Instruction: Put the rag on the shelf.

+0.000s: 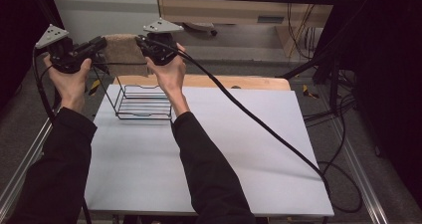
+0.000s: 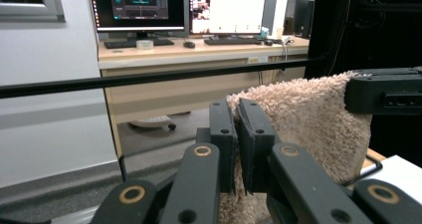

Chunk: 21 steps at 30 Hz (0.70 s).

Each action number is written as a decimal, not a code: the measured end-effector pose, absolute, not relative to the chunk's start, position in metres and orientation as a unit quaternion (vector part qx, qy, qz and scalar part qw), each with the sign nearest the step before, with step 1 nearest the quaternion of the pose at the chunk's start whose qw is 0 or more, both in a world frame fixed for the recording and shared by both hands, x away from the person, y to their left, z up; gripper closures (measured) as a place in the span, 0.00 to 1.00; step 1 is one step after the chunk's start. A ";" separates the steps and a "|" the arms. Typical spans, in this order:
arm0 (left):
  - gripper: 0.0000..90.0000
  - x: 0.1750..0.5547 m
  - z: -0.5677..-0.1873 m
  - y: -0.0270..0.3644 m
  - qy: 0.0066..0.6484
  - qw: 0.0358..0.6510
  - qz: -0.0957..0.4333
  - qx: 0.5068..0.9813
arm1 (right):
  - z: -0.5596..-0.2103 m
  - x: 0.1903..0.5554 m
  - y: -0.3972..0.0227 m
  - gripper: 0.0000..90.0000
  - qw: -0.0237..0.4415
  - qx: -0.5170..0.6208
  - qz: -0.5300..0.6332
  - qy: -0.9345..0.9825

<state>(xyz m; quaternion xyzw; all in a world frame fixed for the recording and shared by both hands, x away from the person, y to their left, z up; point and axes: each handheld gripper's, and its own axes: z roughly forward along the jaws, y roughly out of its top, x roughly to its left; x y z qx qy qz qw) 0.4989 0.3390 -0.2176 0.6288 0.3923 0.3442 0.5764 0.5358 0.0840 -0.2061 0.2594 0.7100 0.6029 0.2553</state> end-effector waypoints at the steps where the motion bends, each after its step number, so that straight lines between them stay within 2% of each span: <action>1: 0.95 0.498 -0.219 0.340 0.393 0.577 0.342 0.629 | -0.208 0.535 0.084 0.95 0.255 0.259 0.602 0.711; 21: 0.94 0.481 -0.231 0.345 0.375 0.579 0.333 0.643 | -0.218 0.522 0.080 0.94 0.251 0.228 0.592 0.732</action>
